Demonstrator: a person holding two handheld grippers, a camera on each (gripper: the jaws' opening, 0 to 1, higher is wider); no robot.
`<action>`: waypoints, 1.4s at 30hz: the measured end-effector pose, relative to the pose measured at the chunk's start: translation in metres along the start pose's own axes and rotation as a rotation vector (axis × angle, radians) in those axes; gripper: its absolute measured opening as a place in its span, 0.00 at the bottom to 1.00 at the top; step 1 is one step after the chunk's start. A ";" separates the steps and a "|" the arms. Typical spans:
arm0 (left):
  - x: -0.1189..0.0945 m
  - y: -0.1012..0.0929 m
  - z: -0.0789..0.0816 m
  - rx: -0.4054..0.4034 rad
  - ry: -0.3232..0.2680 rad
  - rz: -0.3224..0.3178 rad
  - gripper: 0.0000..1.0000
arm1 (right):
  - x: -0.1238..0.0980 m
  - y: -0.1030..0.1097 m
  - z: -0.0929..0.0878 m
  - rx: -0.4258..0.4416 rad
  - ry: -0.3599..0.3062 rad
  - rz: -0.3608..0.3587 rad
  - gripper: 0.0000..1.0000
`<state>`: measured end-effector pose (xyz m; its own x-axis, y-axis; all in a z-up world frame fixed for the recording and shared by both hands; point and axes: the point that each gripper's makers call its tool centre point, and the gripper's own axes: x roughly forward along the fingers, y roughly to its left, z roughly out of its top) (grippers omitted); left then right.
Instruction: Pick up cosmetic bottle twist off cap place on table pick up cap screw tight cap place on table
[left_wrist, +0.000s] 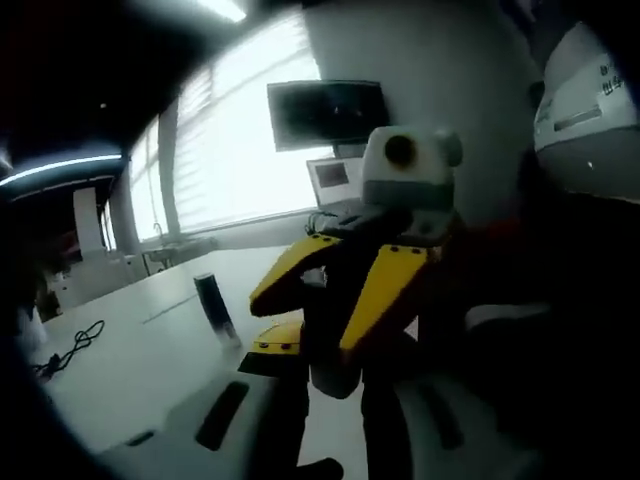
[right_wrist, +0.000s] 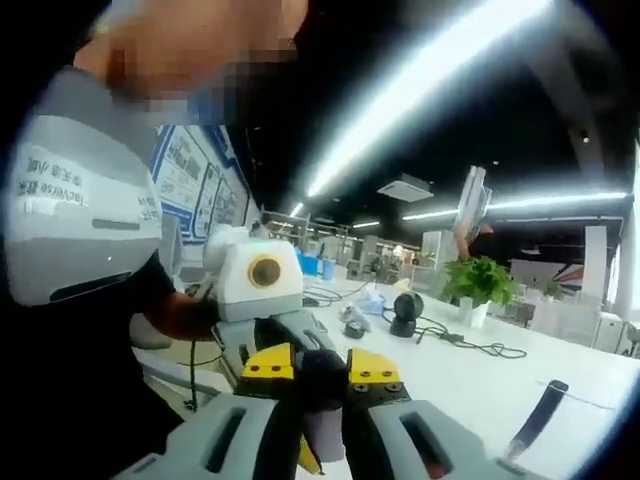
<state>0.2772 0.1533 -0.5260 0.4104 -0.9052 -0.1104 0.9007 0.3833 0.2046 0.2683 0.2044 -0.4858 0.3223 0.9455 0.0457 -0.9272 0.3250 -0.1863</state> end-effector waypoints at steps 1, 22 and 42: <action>0.000 0.001 0.000 -0.005 0.006 0.021 0.07 | 0.000 0.002 -0.003 -0.001 0.017 0.011 0.07; -0.004 0.012 0.002 0.068 -0.005 0.088 0.09 | 0.001 -0.002 0.002 -0.118 -0.001 -0.061 0.08; -0.008 -0.013 0.008 -0.002 -0.075 -0.137 0.09 | -0.010 0.018 0.010 -0.057 -0.096 0.164 0.10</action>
<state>0.2610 0.1535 -0.5199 0.2714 -0.9603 -0.0641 0.9478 0.2551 0.1910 0.2462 0.2010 -0.4798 0.1454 0.9840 0.1029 -0.9526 0.1674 -0.2540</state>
